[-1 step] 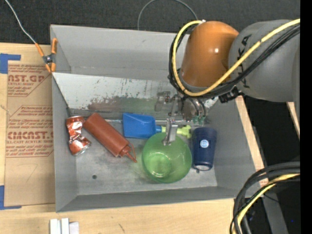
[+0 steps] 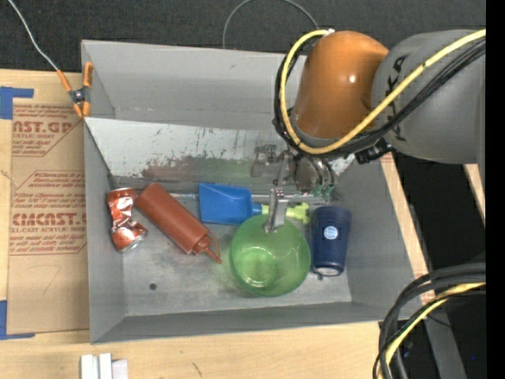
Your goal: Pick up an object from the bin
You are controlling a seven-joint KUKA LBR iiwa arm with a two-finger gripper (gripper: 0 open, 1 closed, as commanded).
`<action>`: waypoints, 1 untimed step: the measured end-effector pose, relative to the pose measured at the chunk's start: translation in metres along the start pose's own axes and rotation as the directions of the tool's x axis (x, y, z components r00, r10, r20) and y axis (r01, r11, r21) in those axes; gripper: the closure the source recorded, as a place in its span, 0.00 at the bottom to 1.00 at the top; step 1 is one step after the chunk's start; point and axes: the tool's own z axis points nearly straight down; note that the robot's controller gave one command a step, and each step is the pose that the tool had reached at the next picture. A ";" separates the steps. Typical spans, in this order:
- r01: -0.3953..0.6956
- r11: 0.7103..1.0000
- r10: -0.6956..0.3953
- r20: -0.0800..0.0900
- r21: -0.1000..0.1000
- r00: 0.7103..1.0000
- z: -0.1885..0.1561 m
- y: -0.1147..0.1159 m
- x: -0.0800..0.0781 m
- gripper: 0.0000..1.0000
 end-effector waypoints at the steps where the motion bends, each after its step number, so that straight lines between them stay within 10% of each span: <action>1: -0.034 0.999 0.034 -0.001 -0.001 0.999 0.085 0.007 0.015 0.00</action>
Offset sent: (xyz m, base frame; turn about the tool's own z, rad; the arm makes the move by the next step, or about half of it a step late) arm -0.0674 -0.0095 -0.1323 0.0308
